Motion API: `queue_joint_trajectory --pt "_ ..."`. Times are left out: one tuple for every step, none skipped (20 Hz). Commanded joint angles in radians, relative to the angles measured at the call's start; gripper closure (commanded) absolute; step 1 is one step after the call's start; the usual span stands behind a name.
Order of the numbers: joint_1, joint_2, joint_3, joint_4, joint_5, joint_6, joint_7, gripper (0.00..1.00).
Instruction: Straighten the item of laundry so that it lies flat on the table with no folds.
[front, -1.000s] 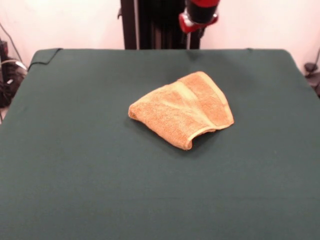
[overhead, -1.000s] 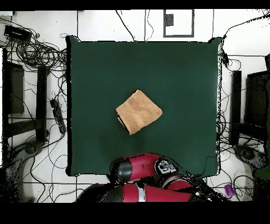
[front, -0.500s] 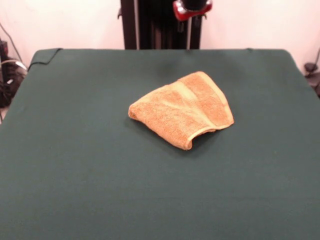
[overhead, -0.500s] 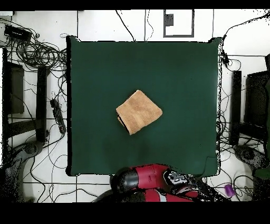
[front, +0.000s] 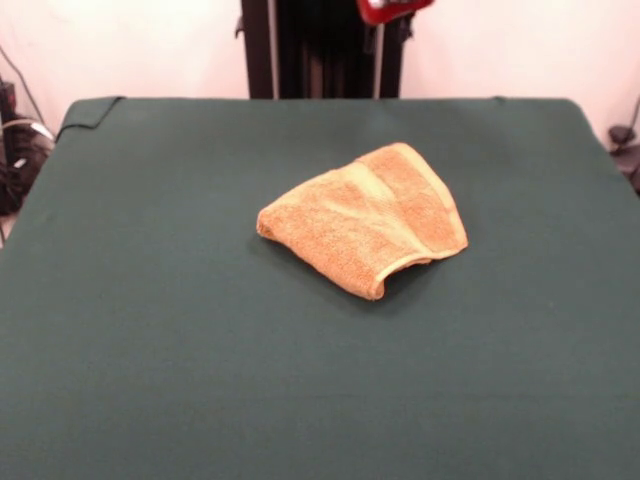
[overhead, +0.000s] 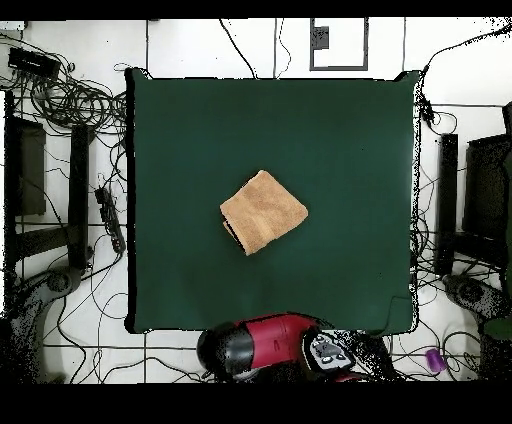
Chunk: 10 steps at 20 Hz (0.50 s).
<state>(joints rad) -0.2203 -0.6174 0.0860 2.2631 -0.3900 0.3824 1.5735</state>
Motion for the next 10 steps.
queue_joint_trajectory --pt "0.011 -0.065 0.193 -0.048 0.102 -0.051 0.129 0.00" --pt "0.013 -0.067 0.200 -0.055 0.103 -0.055 0.128 0.00" --pt "0.012 -0.058 0.212 -0.067 0.102 -0.073 0.125 0.00" --pt "0.008 -0.058 0.219 -0.066 0.095 -0.092 0.120 0.00" --pt "0.003 -0.059 0.227 -0.065 0.088 -0.111 0.115 0.00" --pt "-0.001 -0.059 0.235 -0.064 0.081 -0.129 0.110 0.00" --pt "-0.001 -0.054 0.238 -0.070 0.077 -0.138 0.110 0.00" --pt "-0.001 -0.050 0.242 -0.075 0.073 -0.147 0.109 0.00" --pt "-0.001 -0.045 0.246 -0.081 0.069 -0.156 0.108 0.00" --pt "-0.001 -0.041 0.250 -0.087 0.065 -0.165 0.107 0.00"
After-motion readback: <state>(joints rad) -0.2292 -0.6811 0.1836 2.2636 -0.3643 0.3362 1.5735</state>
